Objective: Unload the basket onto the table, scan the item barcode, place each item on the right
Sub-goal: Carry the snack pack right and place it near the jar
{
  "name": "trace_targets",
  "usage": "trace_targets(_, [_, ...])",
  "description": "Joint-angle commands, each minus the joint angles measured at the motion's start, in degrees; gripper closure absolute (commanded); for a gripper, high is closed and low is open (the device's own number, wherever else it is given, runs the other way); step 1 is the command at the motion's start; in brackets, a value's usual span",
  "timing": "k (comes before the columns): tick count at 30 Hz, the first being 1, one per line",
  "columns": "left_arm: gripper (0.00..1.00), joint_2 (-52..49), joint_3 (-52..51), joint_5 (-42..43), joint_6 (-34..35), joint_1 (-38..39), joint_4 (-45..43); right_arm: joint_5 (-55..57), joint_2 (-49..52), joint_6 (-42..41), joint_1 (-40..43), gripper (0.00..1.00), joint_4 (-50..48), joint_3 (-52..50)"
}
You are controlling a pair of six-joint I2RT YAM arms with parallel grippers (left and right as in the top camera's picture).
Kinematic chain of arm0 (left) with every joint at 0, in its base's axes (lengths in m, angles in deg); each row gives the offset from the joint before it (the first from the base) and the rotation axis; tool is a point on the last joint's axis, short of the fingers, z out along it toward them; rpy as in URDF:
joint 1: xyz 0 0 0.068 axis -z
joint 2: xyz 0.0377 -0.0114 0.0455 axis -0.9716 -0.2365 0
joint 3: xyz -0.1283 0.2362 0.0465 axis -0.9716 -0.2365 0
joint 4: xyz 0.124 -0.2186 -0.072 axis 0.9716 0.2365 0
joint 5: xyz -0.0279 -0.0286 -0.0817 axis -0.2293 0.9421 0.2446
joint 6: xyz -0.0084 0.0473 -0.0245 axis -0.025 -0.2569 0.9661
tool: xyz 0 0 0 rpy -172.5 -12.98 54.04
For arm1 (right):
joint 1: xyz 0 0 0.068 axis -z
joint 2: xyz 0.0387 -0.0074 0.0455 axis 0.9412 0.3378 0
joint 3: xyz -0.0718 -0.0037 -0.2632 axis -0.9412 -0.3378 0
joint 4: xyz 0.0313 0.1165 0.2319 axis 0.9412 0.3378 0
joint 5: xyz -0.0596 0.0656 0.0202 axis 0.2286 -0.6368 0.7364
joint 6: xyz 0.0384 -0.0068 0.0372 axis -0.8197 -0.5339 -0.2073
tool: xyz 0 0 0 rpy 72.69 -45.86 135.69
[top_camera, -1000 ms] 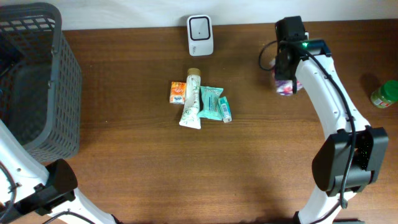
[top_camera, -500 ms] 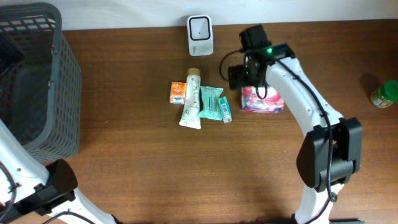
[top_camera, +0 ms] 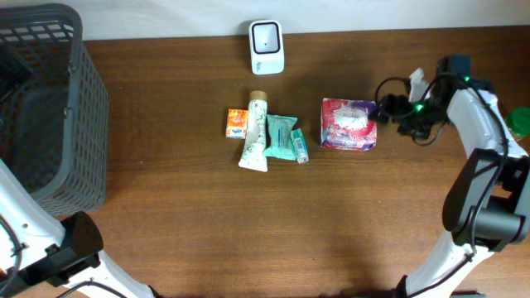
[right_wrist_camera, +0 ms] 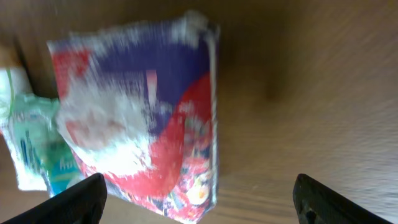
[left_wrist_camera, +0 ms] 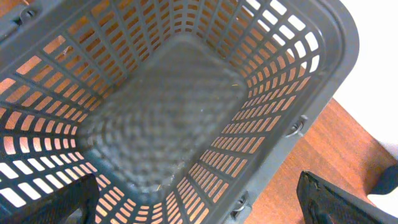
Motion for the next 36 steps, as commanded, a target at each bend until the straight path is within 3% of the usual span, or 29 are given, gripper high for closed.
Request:
trace_targets(1, [0.01, 0.3, 0.2, -0.3, 0.3, -0.1, -0.1, -10.3, -0.3, -3.3, -0.1, 0.16, -12.0, -11.5])
trace_targets(4, [0.01, 0.3, 0.2, -0.3, 0.3, -0.1, -0.1, -13.4, -0.3, -7.0, -1.1, 0.22, -23.1, -18.2])
trace_targets(6, [0.01, 0.3, 0.2, -0.3, 0.3, -0.1, -0.1, -13.5, -0.3, -7.0, -2.3, 0.26, -24.1, -18.3])
trace_targets(7, [0.01, 0.3, 0.2, -0.3, 0.3, -0.1, -0.1, -13.7, -0.3, -7.1, -3.1, 0.38, -24.7, -18.3])
trace_targets(9, [0.01, 0.3, 0.2, -0.3, 0.3, -0.1, -0.1, -16.4, -0.3, -13.9, -5.0, 0.88, -28.5, -18.3])
trace_targets(10, [0.01, 0.3, 0.2, -0.3, 0.3, -0.1, -0.1, -20.1, -0.3, -16.2, -5.9, 0.96, -31.7, -18.3])
trace_targets(12, [0.01, 0.3, 0.2, -0.3, 0.3, -0.1, -0.1, -26.9, -0.3, -24.5, -7.3, 0.96, -41.5, -16.8])
trace_targets(14, [0.01, 0.3, 0.2, -0.3, 0.3, -0.1, -0.1, -26.8, -0.3, -35.2, -7.8, 0.96, -49.9, -11.3])
trace_targets(17, [0.01, 0.3, 0.2, -0.3, 0.3, -0.1, -0.1, -15.9, -0.3, -48.1, -11.8, 0.96, -60.3, -3.3])
trace_targets(22, [0.01, 0.3, 0.2, -0.3, 0.3, -0.1, -0.1, 7.6, 2.6, -47.4, -26.6, 0.96, -59.7, 11.1])
trace_targets(28, [0.01, 0.3, 0.2, -0.3, 0.3, -0.1, -0.1, 6.3, 20.5, -44.6, -29.2, 0.96, -53.2, 25.8])
trace_targets(32, [0.01, 0.3, 0.2, -0.3, 0.3, -0.1, -0.1, 3.3, 21.2, -44.6, -29.2, 0.96, -50.7, 25.8])
trace_targets(36, [0.01, 0.3, 0.2, -0.3, 0.3, -0.1, -0.1, 3.2, 20.8, -38.2, -28.6, 0.96, -46.9, 26.0])
